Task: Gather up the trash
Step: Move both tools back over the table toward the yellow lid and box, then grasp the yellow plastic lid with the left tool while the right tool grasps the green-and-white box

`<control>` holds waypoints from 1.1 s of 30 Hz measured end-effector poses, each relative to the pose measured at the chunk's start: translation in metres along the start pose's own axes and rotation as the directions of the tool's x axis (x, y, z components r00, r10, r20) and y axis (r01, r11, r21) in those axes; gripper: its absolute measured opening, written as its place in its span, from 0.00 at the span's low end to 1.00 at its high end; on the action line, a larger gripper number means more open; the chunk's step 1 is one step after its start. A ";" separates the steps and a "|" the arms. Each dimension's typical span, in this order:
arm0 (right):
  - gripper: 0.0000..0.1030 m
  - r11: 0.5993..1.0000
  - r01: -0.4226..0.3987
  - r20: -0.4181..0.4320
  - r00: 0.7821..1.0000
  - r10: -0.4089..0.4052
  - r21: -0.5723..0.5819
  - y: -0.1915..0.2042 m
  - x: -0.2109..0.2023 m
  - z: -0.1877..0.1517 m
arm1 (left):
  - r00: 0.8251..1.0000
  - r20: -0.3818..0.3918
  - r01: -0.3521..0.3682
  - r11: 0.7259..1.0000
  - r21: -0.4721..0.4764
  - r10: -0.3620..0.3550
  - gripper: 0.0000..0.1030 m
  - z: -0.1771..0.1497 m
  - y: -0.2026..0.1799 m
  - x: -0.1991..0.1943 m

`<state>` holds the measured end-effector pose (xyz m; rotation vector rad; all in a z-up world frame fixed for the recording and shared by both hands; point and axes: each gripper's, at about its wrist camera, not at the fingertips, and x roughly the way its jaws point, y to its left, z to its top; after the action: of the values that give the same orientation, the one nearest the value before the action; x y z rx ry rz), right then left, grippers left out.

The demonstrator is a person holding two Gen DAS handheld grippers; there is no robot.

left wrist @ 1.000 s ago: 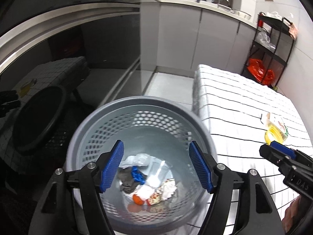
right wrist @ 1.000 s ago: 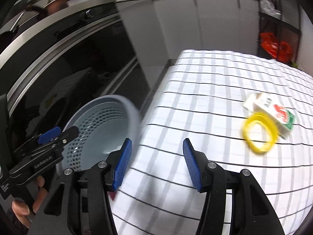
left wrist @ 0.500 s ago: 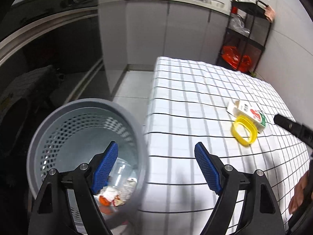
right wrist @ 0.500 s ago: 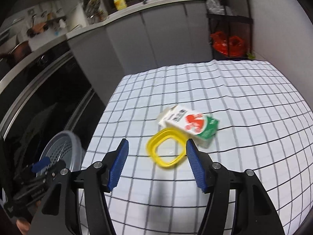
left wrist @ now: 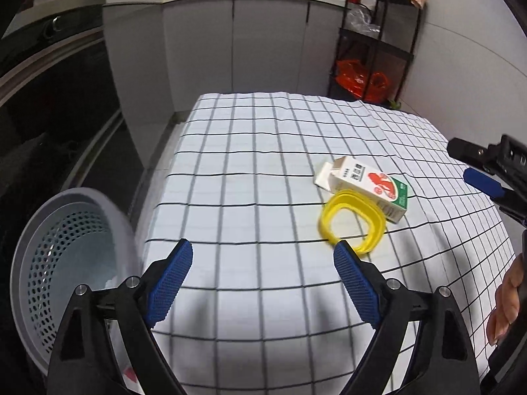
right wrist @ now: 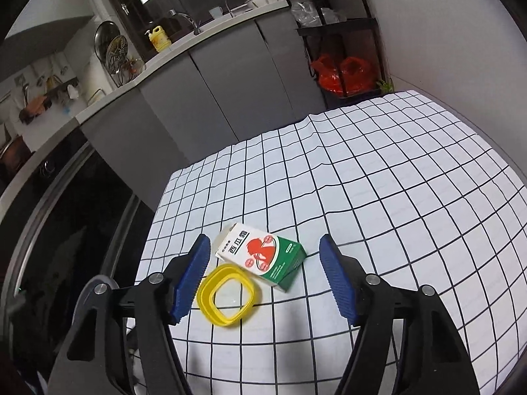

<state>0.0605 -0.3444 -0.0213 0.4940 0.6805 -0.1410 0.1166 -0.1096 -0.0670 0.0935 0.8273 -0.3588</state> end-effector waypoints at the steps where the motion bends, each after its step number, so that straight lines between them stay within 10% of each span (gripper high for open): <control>1: 0.66 1.000 -0.003 -0.005 1.000 0.003 0.008 -0.003 0.002 0.003 | 1.000 -0.002 0.004 1.000 0.005 -0.004 0.84 0.002 -0.005 0.004; 27: 0.66 0.994 -0.066 -0.030 0.997 0.069 0.087 -0.023 0.022 0.029 | 0.988 -0.148 0.059 0.996 0.072 -0.048 0.85 0.009 -0.083 0.086; 33: 0.66 0.997 -0.059 -0.061 0.996 0.062 0.052 -0.022 0.030 0.029 | 0.989 -0.138 0.059 0.996 0.067 -0.049 0.69 0.006 -0.082 0.088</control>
<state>0.0940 -0.3765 -0.0296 0.5690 0.7240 -0.0863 0.1473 -0.2116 -0.1228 0.1633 0.9533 -0.4368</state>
